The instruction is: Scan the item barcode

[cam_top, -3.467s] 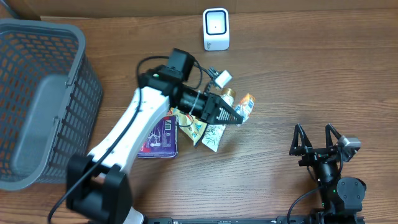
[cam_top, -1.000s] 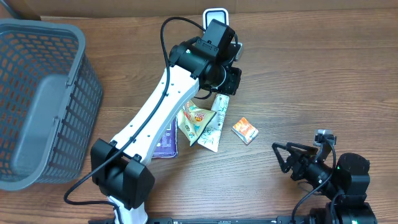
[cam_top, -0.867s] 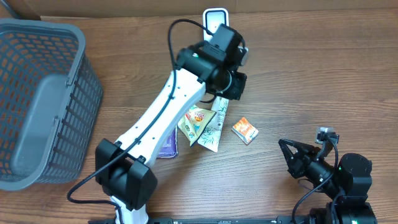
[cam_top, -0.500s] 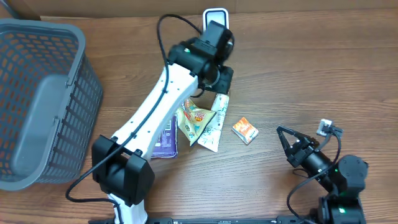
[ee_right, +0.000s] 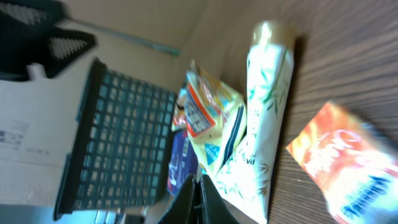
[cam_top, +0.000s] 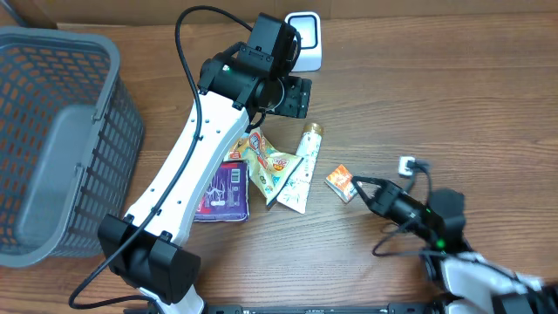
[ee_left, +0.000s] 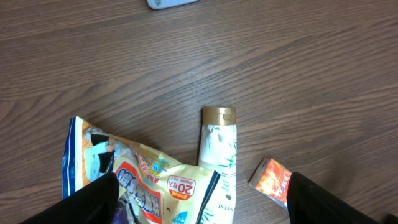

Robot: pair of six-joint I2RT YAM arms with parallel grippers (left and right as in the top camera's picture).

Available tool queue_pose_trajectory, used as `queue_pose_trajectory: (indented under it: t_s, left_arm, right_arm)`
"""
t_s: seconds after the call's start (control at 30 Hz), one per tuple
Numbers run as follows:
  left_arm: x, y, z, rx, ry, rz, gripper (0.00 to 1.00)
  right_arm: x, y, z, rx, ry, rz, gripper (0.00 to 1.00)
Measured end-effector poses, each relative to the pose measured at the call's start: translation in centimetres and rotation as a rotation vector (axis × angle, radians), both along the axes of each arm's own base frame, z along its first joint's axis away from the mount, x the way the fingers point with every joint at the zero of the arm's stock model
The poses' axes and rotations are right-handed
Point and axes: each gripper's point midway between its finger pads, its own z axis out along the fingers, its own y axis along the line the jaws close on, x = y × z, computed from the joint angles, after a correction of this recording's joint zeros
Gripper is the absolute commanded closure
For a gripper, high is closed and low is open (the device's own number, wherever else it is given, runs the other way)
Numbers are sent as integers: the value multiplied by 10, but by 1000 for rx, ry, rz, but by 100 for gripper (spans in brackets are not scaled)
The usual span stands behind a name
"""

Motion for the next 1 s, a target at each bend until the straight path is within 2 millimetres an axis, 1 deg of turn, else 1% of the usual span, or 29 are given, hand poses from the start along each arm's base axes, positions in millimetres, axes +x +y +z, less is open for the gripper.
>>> queue_pose_trajectory:
  t_s: [0.07, 0.13, 0.2, 0.3, 0.4, 0.47, 0.57, 0.63, 0.8, 1.0]
  left_arm:
    - [-1, 0, 0, 2, 3, 0, 21]
    - [-4, 2, -3, 10, 20, 0, 21]
    - [-8, 4, -5, 18, 37, 0, 21]
    - [-11, 5, -6, 25, 50, 0, 21]
    - [-13, 6, -7, 31, 57, -2, 20]
    - [-13, 8, -8, 39, 59, 1, 20]
    - [-14, 11, -9, 52, 61, 6, 20]
    - [-13, 12, -9, 58, 58, 9, 20]
    - [-12, 13, -9, 66, 55, 14, 19]
    - [-12, 14, -9, 69, 53, 15, 15]
  right_arm:
    - [10, 12, -11, -10, 44, 26, 96]
    - [20, 16, -21, -19, 77, 33, 96]
    - [27, 17, -31, -34, 86, 26, 96]
    - [33, 13, -42, -61, 88, -3, 96]
    - [37, 9, -46, -88, 81, -35, 96]
    - [37, 6, -52, -104, 99, -48, 96]
    - [34, 0, -69, -147, 169, -74, 96]
    - [32, -3, -78, -166, 203, -89, 96]
    - [32, -6, -82, -177, 223, -108, 96]
    - [24, -9, -96, -161, 340, -131, 96]
